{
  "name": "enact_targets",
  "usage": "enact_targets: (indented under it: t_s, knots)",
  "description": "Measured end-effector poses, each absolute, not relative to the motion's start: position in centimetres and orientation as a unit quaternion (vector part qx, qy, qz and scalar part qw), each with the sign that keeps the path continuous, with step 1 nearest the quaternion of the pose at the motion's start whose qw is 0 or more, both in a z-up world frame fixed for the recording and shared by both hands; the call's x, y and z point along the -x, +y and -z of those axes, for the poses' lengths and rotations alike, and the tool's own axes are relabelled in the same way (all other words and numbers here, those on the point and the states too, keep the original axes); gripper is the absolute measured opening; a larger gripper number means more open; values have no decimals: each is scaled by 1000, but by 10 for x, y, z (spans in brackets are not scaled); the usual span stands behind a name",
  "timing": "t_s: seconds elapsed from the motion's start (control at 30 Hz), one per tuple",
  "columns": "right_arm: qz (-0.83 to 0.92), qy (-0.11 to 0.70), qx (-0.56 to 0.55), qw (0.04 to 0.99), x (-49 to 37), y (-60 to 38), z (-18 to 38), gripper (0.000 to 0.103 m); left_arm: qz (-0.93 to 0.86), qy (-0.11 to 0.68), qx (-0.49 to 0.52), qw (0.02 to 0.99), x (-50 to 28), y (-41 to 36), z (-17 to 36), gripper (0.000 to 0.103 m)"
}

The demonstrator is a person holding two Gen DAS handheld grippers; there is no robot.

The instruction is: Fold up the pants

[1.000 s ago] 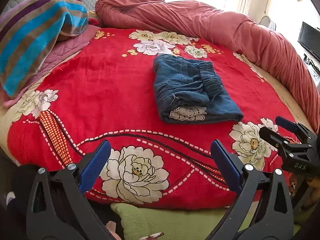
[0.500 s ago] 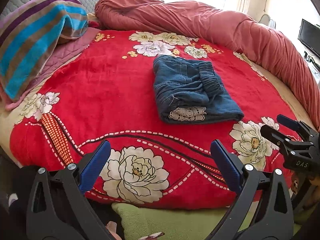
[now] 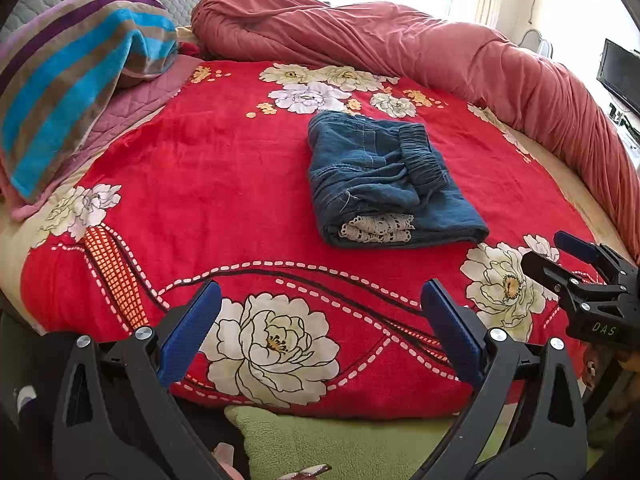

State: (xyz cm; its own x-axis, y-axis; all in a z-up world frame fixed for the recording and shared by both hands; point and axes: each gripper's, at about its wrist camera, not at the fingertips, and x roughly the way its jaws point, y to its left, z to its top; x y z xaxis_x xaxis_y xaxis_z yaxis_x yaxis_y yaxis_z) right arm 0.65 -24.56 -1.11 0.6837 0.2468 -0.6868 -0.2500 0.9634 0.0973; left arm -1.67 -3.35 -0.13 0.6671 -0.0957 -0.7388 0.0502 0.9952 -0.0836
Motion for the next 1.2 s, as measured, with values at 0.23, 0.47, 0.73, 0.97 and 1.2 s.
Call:
enact_targets:
  t_s: [0.23,0.47,0.73,0.97,1.2]
  knots:
    - [-136,375,4,917,-7,-246,12,98,41,406,27,913,16,-33,1,93]
    - [-138,376,2,916,-7,-245,12,98,41,406,27,913,16,-33,1,93]
    - [-136,376,2,917,-8,-245,11,98,42,405,28,913,17,-30,0,93]
    - [-136,376,3,917,-9,-245,10,98,42,405,28,913,17,-29,0,93]
    - [-134,377,3,916,-10,-247,10,98,41,406,29,912,18,-29,-1,93]
